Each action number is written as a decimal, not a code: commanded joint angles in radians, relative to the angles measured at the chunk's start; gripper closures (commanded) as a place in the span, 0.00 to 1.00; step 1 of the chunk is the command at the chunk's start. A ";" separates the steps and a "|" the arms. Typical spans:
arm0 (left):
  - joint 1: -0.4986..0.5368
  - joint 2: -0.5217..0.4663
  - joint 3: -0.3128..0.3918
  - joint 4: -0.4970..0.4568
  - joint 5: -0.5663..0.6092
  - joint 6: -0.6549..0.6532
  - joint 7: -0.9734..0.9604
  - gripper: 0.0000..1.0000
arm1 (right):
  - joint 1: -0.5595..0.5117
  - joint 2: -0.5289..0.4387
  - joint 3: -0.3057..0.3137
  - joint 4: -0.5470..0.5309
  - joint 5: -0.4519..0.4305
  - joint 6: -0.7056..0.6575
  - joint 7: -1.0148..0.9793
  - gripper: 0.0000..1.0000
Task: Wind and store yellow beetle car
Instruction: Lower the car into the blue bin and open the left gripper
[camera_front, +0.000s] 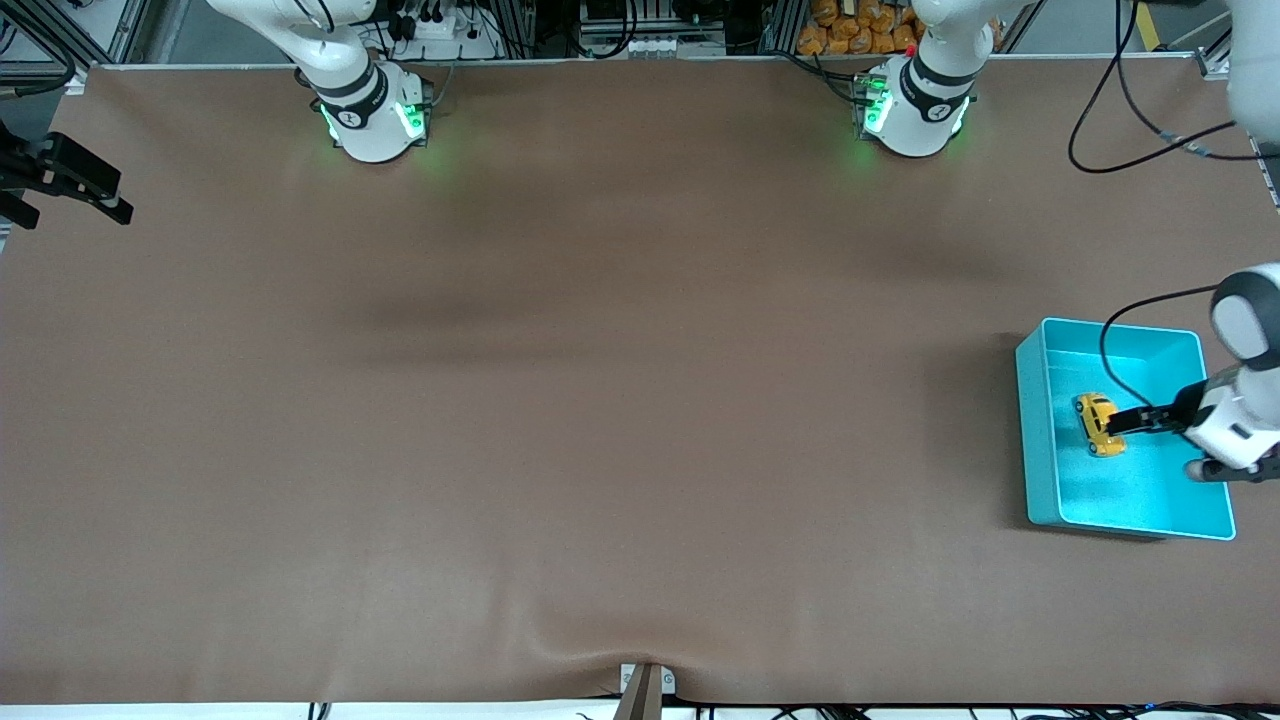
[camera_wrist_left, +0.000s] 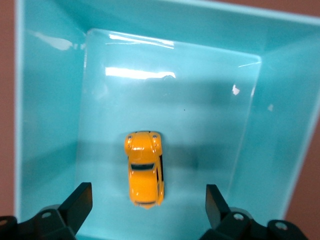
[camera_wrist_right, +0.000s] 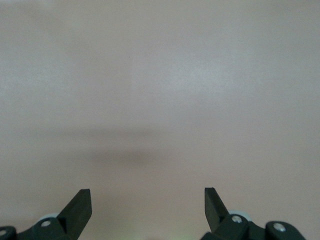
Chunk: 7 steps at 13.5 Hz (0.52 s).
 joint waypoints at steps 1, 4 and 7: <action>-0.001 -0.090 -0.031 -0.023 0.019 -0.069 -0.057 0.00 | -0.008 -0.002 -0.003 0.009 -0.012 -0.009 -0.008 0.00; -0.002 -0.169 -0.096 -0.022 0.017 -0.164 -0.165 0.00 | -0.016 -0.005 -0.004 0.018 -0.012 -0.009 -0.007 0.00; -0.004 -0.248 -0.162 -0.025 0.017 -0.257 -0.267 0.00 | -0.019 -0.002 -0.006 0.016 -0.012 -0.005 -0.008 0.00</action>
